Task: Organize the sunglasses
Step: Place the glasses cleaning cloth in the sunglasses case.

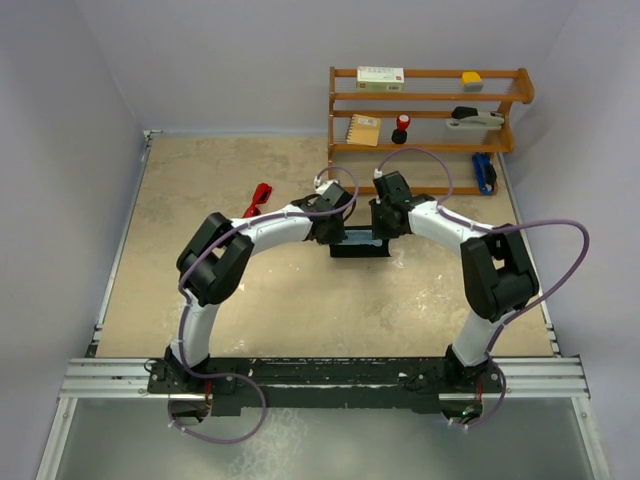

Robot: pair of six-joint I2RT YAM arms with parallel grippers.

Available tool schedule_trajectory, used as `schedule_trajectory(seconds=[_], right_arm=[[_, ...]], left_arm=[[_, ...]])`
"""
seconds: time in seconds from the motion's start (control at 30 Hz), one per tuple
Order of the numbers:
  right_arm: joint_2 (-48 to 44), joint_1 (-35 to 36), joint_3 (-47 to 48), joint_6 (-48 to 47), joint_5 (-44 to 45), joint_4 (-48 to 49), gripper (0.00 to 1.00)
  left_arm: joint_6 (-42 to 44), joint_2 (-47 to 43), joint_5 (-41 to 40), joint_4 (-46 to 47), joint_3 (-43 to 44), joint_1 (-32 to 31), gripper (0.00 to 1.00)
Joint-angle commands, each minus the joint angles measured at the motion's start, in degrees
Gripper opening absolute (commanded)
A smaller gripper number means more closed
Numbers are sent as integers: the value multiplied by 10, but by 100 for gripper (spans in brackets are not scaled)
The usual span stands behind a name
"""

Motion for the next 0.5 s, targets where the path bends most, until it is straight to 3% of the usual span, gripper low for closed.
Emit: schedule_trajectory(seconds=[0.0,0.1,0.47], right_arm=[[-33,7,6,-8,-9,23,19],[-25,9,5,-6,-19,30,0],[17,17,-2,6,-38,69,0]], left_arm=[[15,-44,-10,0,27,-6,0],[17,-41,4,13,29,-8,0],[5,-19,11,65,10,-17,0]])
